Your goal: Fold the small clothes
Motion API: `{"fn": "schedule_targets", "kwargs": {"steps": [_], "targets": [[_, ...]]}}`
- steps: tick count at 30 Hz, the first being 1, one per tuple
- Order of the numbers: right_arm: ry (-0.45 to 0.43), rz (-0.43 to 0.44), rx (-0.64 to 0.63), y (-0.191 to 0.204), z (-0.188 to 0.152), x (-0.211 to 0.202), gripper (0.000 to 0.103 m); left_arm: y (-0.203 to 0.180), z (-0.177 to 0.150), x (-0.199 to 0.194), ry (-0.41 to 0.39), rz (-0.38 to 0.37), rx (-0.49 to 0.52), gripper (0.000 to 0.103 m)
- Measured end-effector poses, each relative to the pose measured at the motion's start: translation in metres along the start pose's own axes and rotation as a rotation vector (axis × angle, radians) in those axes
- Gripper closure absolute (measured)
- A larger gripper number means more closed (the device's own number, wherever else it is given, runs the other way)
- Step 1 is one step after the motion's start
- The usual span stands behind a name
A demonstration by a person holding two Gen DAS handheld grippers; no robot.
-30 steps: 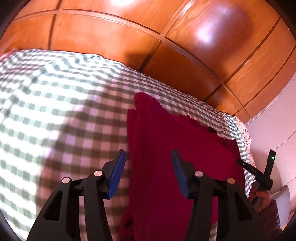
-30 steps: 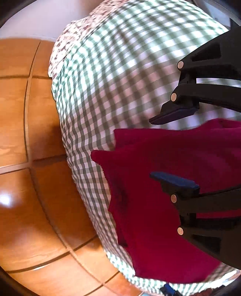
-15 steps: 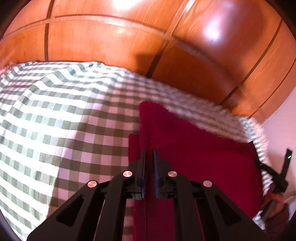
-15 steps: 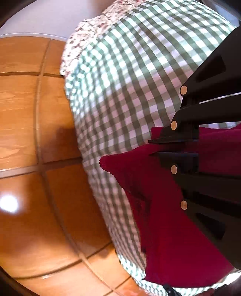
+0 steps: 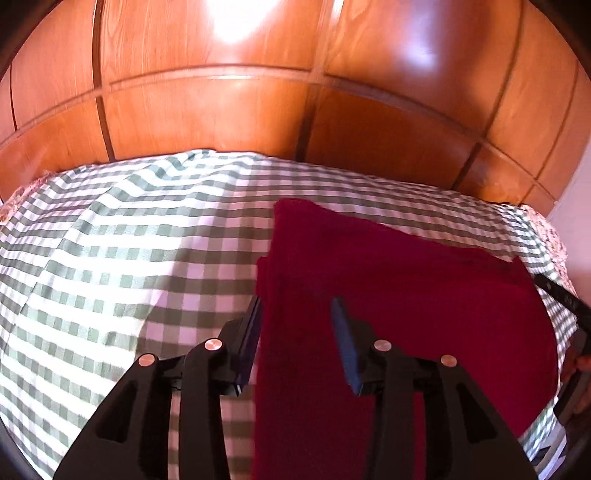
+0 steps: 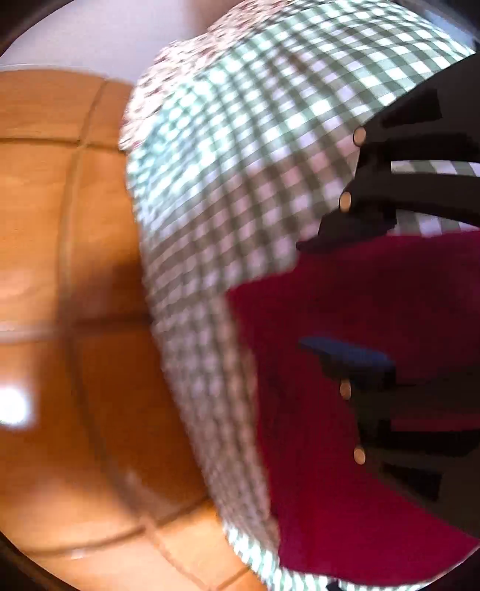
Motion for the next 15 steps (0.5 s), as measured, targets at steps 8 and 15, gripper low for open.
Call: {"fn": "schedule_targets", "kwargs": {"steps": [8, 15], "targets": [[0.139, 0.127, -0.257, 0.108, 0.006, 0.047, 0.056, -0.027, -0.028, -0.003, 0.019, -0.031, 0.086, 0.048], [0.146, 0.083, -0.333, 0.133, 0.005, 0.055, 0.101, -0.027, -0.029, 0.000, 0.020, -0.021, 0.089, 0.043]]}}
Point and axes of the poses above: each gripper's, at about its wrist camera, not at the fingertips, and x roughly the way its jaws point, y to its left, z to its top, the point moved 1 cm from there along x, roughly the way its jaws point, and after that the axes turned 1 degree about y, right-handed, at the moved point
